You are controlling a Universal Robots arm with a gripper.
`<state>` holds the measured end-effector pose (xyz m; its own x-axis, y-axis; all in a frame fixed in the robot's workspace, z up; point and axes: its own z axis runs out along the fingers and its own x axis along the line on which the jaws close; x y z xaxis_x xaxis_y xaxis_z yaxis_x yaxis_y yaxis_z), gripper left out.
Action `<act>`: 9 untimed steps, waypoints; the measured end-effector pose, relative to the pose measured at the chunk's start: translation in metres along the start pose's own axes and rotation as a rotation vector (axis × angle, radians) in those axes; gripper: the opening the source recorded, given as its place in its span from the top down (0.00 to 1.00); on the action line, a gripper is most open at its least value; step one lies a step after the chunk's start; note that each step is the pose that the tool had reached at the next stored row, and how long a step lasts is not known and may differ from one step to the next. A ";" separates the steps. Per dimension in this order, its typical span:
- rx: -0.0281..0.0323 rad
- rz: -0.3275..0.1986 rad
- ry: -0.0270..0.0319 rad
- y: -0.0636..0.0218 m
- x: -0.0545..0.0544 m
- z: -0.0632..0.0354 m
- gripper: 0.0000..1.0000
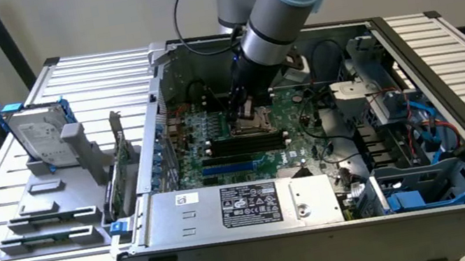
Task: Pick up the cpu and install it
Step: 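Close the cpu cover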
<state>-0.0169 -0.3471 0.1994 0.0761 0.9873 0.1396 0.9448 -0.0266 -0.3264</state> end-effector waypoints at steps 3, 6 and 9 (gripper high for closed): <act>0.0006 -0.002 0.0056 -0.0017 0.000 -0.0036 0.89; 0.0018 -0.004 0.0110 -0.0049 -0.002 -0.0065 0.89; 0.0032 -0.005 0.0156 -0.0102 -0.005 -0.0090 0.89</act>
<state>-0.0240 -0.3536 0.2104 0.0764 0.9848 0.1558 0.9442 -0.0212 -0.3286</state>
